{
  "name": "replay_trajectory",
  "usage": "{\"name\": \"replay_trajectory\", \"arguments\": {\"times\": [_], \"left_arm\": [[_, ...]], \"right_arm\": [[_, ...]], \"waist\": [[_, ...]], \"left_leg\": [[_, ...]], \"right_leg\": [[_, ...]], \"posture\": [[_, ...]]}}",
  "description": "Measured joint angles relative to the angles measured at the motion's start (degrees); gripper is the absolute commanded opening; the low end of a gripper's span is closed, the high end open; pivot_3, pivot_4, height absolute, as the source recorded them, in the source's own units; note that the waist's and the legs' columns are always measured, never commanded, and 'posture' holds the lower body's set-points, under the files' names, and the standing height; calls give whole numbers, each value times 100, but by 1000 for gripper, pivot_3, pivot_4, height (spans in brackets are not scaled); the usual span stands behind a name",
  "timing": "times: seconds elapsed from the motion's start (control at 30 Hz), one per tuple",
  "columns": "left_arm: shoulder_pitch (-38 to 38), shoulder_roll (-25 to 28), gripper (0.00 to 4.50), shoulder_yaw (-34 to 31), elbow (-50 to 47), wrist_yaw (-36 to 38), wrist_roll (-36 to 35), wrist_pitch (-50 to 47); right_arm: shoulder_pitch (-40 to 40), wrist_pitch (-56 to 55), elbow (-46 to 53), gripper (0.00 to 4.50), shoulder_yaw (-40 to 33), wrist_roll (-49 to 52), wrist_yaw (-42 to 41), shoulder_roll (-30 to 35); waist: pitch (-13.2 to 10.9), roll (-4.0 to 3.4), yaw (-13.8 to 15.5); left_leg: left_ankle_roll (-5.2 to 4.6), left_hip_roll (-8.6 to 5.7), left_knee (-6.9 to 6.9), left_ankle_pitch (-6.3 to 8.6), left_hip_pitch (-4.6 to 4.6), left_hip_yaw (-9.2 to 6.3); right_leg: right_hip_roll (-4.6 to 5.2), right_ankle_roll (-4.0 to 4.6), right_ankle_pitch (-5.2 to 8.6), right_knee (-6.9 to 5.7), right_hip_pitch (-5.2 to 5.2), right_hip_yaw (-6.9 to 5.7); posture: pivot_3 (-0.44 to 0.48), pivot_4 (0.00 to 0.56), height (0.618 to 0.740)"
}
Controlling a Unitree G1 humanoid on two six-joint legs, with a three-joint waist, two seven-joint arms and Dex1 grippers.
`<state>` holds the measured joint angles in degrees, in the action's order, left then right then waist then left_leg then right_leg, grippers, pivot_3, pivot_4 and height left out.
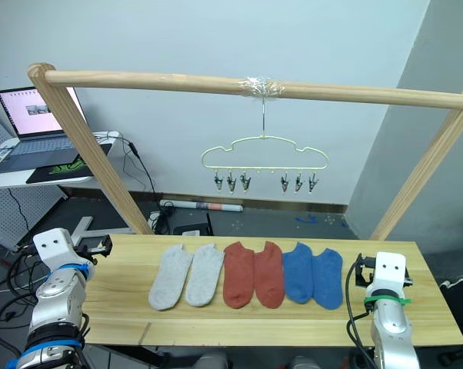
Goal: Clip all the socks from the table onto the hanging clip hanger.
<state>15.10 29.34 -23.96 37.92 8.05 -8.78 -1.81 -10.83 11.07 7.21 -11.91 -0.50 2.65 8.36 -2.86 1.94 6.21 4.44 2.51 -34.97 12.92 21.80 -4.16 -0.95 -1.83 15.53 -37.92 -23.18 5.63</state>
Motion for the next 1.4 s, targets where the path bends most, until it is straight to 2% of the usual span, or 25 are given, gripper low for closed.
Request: {"name": "replay_trajectory", "arguments": {"times": [0.1, 0.7, 0.83, 0.97, 1.07, 1.23, 1.4], "left_arm": [[4, 0, 4457, 1, 25, -8, 5, 29], [-28, -15, 4457, 111, -5, 76, 2, 136], [-413, -20, 4457, 111, -769, 341, -153, 84], [-822, -60, 4457, 161, -2202, 682, -435, -261], [-1099, -217, 3906, 396, -3199, 958, -682, -632], [-1129, -476, 2530, 1037, -4090, 1262, -781, -1066], [-732, -897, 2530, 1535, -4275, 1111, -638, -1331]], "right_arm": [[-2, 0, 0, 4500, -2, -8, -6, 18], [39, 59, 61, 4500, -36, -49, 2, 38], [84, 56, 61, 4500, 51, -46, -170, 139], [206, 74, 66, 4500, 269, -25, -748, 545], [296, 142, 193, 4500, 418, 142, -1292, 877], [711, 288, 396, 4500, 668, 219, -1935, 1302], [1213, 424, 594, 4500, 1030, 399, -2523, 1479]], "waist": [[-1, -1, -1], [3, 0, -8], [3, 1, -17], [2, -2, -15], [-3, -12, -19], [-15, -21, -44], [-32, -25, -77]], "left_leg": [[0, 0, -1, 0, -1, 0], [-1, 0, -1, -1, -4, 0], [-1, 1, -1, -1, -3, 1], [-1, 1, -3, -1, -6, 4], [-2, 0, -9, -2, -8, 6], [-4, 1, -15, -3, -13, 6], [-5, 2, -15, -3, -12, 4]], "right_leg": [[0, 0, 0, -1, 0, 1], [-1, 0, -1, -7, 1, 1], [-1, 1, -1, -8, 1, 3], [0, 1, 0, -8, 6, 8], [0, 1, 0, -10, 10, 10], [-5, -1, -1, -16, 11, 11], [-9, -5, -3, -12, 13, 13]], "posture": [[279, 16, 740], [273, 11, 740], [261, 21, 740], [248, 29, 740], [240, 45, 740], [226, 57, 740], [199, 68, 740]]}}
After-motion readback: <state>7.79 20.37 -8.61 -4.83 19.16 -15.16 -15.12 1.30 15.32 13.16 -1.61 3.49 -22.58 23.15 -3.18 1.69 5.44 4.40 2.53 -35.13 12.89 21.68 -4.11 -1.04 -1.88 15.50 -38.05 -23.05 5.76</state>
